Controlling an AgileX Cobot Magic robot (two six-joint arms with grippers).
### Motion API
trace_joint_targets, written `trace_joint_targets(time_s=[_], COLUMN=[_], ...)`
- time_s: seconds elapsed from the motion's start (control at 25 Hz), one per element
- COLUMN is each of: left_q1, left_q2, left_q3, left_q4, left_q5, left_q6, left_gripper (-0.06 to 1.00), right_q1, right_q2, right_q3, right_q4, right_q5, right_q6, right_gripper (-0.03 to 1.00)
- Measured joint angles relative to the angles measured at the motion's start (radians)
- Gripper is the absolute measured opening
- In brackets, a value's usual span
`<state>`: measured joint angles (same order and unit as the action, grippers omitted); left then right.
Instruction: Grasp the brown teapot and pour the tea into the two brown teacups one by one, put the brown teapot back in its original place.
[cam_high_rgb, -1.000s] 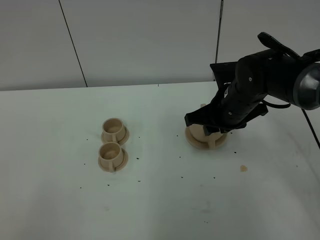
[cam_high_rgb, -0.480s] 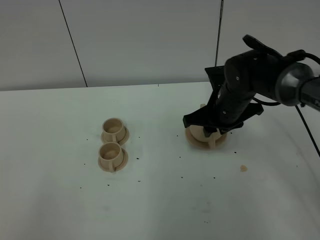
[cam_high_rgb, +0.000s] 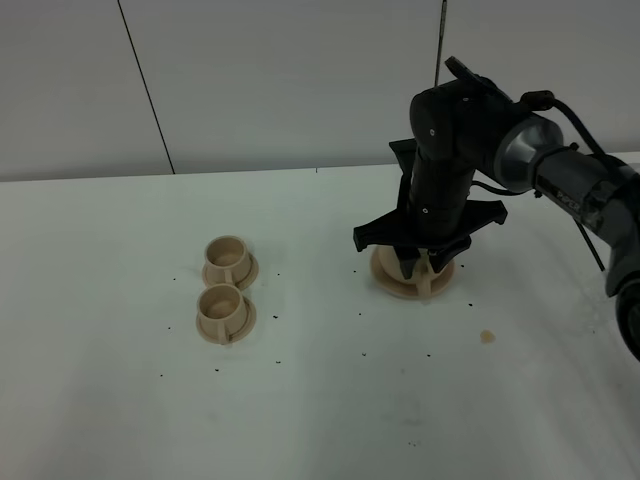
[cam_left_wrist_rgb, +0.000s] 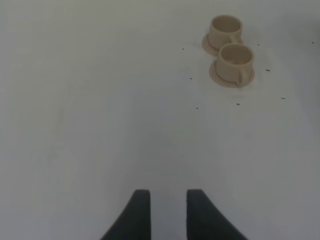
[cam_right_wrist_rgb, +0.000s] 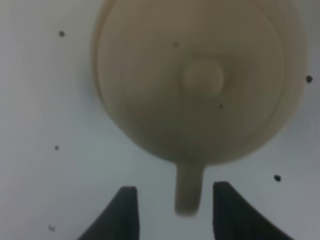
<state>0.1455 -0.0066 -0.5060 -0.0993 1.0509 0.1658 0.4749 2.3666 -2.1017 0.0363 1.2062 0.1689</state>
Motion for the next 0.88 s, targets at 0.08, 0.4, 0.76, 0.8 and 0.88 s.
trace_joint_targets(time_s=[0.08, 0.4, 0.76, 0.8, 0.88], left_q1=[0.0, 0.0, 0.0, 0.0, 0.0], left_q2=[0.0, 0.0, 0.0, 0.0, 0.0], left_q3=[0.0, 0.0, 0.0, 0.0, 0.0], left_q4=[0.0, 0.0, 0.0, 0.0, 0.0], left_q5=[0.0, 0.0, 0.0, 0.0, 0.0], left_q6=[0.0, 0.0, 0.0, 0.0, 0.0], left_gripper=[0.25, 0.25, 0.25, 0.25, 0.25], right_q1=[0.0, 0.0, 0.0, 0.0, 0.0], right_q2=[0.015, 0.028, 0.049, 0.05, 0.05], right_q3=[-0.021, -0.034, -0.035, -0.035, -0.035], right_q4=[-0.006, -0.013, -0.013, -0.013, -0.013], right_q5=[0.004, 0.01, 0.028, 0.028, 0.028], right_q6=[0.008, 0.012, 0.015, 0.015, 0.015], right_gripper=[0.34, 0.34, 0.34, 0.34, 0.34])
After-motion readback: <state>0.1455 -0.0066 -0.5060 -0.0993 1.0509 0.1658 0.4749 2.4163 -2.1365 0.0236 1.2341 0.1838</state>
